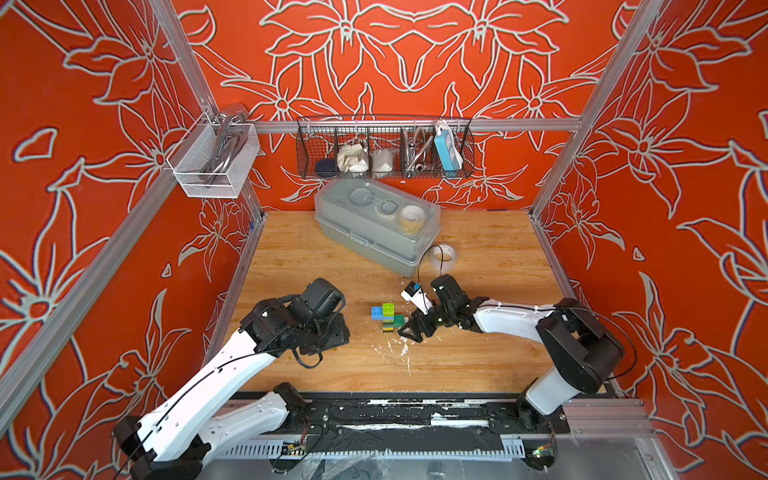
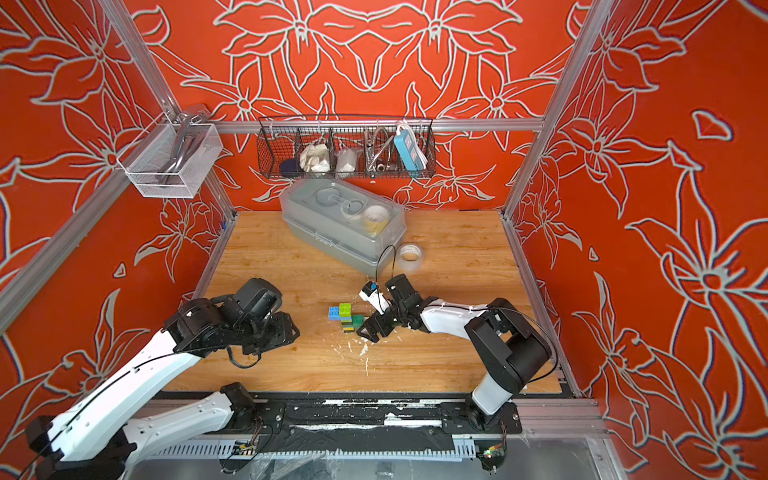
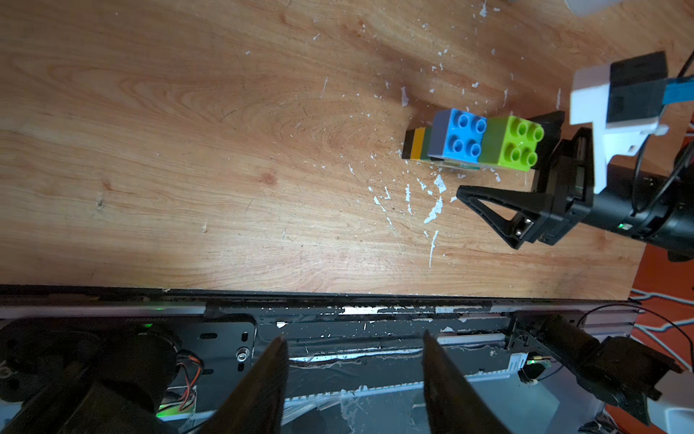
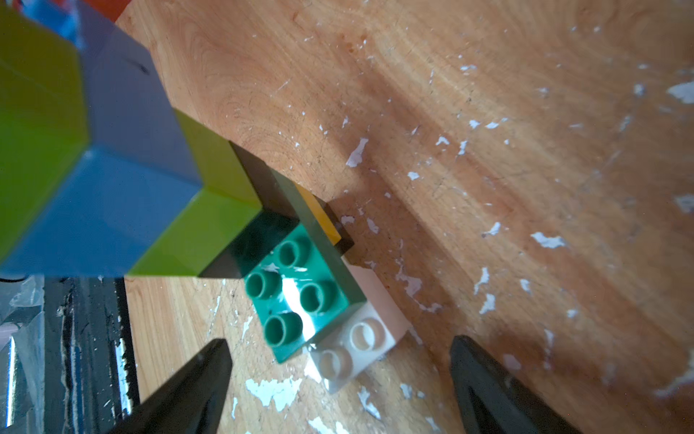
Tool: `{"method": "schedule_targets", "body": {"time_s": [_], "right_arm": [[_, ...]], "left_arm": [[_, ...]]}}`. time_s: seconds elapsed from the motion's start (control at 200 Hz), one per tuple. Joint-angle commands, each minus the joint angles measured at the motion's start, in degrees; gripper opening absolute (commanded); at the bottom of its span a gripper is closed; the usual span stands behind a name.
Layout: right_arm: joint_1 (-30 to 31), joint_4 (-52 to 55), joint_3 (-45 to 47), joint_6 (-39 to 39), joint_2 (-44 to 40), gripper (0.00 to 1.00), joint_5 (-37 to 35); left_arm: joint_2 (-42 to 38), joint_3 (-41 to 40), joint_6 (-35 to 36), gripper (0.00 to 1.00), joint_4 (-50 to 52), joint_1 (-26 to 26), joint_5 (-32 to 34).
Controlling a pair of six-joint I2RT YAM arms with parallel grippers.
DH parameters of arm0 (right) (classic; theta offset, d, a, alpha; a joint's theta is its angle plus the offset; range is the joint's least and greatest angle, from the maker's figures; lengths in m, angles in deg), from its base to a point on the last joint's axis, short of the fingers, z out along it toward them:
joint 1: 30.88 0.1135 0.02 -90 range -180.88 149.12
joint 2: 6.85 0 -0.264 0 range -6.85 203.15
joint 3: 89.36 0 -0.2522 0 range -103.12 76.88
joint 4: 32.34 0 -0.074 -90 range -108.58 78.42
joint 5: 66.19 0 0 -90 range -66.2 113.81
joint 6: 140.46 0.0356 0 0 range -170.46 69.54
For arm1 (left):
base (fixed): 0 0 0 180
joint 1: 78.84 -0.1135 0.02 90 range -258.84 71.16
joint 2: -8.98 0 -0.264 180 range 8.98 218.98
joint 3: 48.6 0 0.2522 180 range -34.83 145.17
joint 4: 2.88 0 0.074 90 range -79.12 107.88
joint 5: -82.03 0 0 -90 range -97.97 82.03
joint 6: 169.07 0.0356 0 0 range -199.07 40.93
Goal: Assemble a giraffe with lego
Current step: Adjust the lego brick at the center of the board.
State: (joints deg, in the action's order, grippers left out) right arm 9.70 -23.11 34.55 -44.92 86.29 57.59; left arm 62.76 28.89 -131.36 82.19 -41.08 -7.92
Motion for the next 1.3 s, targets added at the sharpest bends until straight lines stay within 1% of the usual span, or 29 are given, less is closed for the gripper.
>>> {"method": "schedule_targets", "body": {"time_s": [0.0, 0.38, 0.535, 0.661, 0.751, 0.866, 0.936, 1.166, 1.296], "right_arm": [[1.4, -2.6, -0.6, 1.2, 0.6, 0.94, 1.4], [4.9, -4.5, 2.1, 5.9, -1.3, 0.9, 0.8], [6.2, -3.8, 3.3, 6.5, -3.2, 0.89, -0.2], [6.4, -1.8, 3.3, 6.3, -5.0, 0.86, -2.6], [6.4, -0.3, 2.7, 6.4, -5.7, 0.86, -5.3], [6.4, 0.3, 1.4, 7.6, -4.8, 0.88, -8.5], [6.4, -0.7, 1.0, 8.6, -3.8, 0.87, -9.2], [6.4, -2.0, -0.5, 8.7, -2.2, 0.87, -8.6], [6.4, -2.2, -1.5, 8.9, -1.3, 0.82, -8.5]], "left_arm": [[0.1, -0.4, 1.2, 0.56, 2.6, -1.3, -0.1], [0.0, -2.7, 1.5, 0.56, 2.9, -3.8, -1.2], [0.2, -3.3, 2.2, 0.56, 2.4, -5.0, -1.8], [0.1, -4.1, 2.2, 0.56, 1.8, -5.7, -2.5], [0.0, -4.7, 1.8, 0.56, 1.4, -5.8, -2.8], [-0.2, -5.4, 1.5, 0.55, 1.2, -6.1, -3.0], [-0.6, -5.6, 1.5, 0.55, 1.3, -6.1, -3.0], [-1.5, -5.6, 1.5, 0.55, 2.3, -6.6, -3.0], [-1.7, -5.6, 1.7, 0.55, 2.7, -6.7, -2.9]]}}
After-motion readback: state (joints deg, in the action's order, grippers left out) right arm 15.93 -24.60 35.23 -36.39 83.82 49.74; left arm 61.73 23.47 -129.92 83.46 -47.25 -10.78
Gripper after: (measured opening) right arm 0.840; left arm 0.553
